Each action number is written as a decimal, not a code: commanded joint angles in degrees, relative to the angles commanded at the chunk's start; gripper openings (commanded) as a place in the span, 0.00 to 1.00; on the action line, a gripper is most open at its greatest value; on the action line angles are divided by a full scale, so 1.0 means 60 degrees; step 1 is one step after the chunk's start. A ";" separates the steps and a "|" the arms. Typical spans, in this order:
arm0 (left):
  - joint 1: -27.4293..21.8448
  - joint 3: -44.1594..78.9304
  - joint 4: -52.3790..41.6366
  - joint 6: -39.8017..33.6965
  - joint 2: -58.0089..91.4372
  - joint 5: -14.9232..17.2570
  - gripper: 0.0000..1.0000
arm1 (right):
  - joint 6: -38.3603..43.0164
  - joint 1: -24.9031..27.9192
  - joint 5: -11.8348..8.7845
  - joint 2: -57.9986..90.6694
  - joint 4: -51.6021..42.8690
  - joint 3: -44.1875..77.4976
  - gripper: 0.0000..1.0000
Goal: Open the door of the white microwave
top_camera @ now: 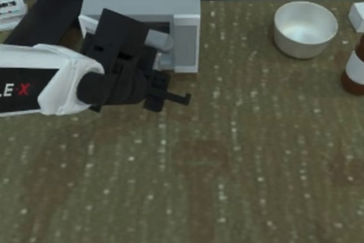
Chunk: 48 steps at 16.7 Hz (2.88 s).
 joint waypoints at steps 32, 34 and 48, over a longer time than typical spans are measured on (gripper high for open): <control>0.0239 -0.0369 0.0080 0.0613 -0.0296 0.0529 0.00 | 0.0000 0.0000 0.0000 0.0000 0.0000 0.0000 1.00; 0.0239 -0.0369 0.0080 0.0613 -0.0296 0.0529 0.00 | 0.0000 0.0000 0.0000 0.0000 0.0000 0.0000 1.00; 0.0475 -0.0659 0.0101 0.1178 -0.0540 0.1017 0.00 | 0.0000 0.0000 0.0000 0.0000 0.0000 0.0000 1.00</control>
